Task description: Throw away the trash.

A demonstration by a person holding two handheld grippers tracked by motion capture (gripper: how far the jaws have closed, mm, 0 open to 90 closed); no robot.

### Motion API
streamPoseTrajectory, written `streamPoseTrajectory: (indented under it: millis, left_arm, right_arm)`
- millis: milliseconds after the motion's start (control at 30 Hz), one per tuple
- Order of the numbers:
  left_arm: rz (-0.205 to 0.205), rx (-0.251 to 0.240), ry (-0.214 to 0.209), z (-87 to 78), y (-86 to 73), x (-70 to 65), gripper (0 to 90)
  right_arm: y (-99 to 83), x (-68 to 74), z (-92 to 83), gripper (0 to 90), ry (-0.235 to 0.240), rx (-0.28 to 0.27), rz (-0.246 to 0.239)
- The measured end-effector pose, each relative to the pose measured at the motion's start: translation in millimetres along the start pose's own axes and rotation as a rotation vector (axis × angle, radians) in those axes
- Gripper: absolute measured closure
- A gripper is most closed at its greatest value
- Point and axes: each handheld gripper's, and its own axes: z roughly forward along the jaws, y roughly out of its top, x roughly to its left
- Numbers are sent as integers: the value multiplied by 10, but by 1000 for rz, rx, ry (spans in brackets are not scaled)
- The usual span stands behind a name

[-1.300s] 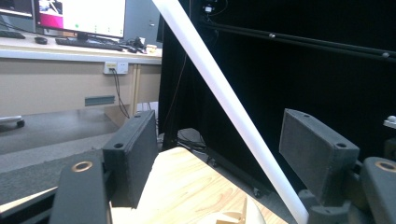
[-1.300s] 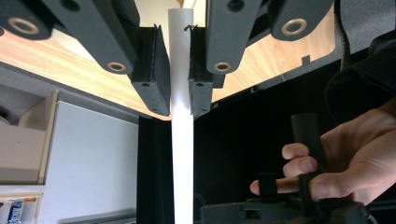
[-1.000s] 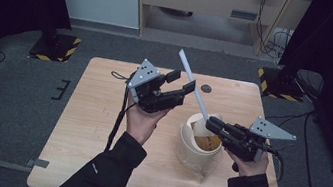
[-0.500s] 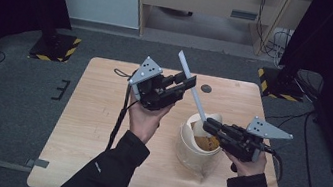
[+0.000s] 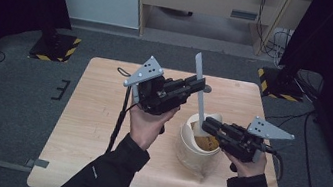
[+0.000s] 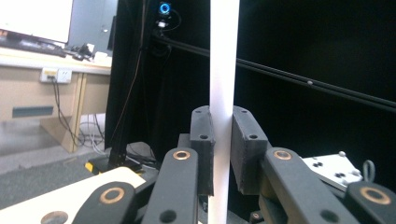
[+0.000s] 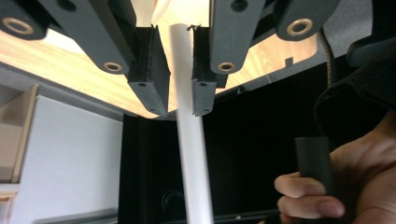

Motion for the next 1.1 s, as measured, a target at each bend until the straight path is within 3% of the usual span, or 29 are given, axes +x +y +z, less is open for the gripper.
streamPoseTrajectory:
  millis: [167, 500, 533, 700, 733, 867, 933, 1100]
  left_arm:
    - [25, 4, -14, 5, 10, -67, 795]
    - [45, 3, -26, 14, -4, -106, 795]
    - [57, 11, -26, 22, -15, -119, 795]
    - [75, 16, -30, 50, -41, -153, 795]
    - [86, 21, -31, 71, -59, -167, 795]
    - [103, 36, -31, 107, -95, -186, 795]
    - [121, 55, -30, 145, -151, -201, 795]
    - [124, 73, -32, 187, -242, -204, 795]
  right_arm:
    - [35, -25, -65, 734, -19, -17, -1]
    - [83, -157, -287, 615, -128, -84, 15]
    - [88, -180, -327, 584, -164, -93, 7]
    - [47, -267, -394, 508, -234, -106, 29]
    - [13, -316, -414, 468, -275, -101, 34]
    - [-45, -386, -428, 434, -310, -86, 42]
    - [-132, -460, -433, 359, -365, -87, 46]
    - [-246, -559, -445, 267, -424, -88, 57]
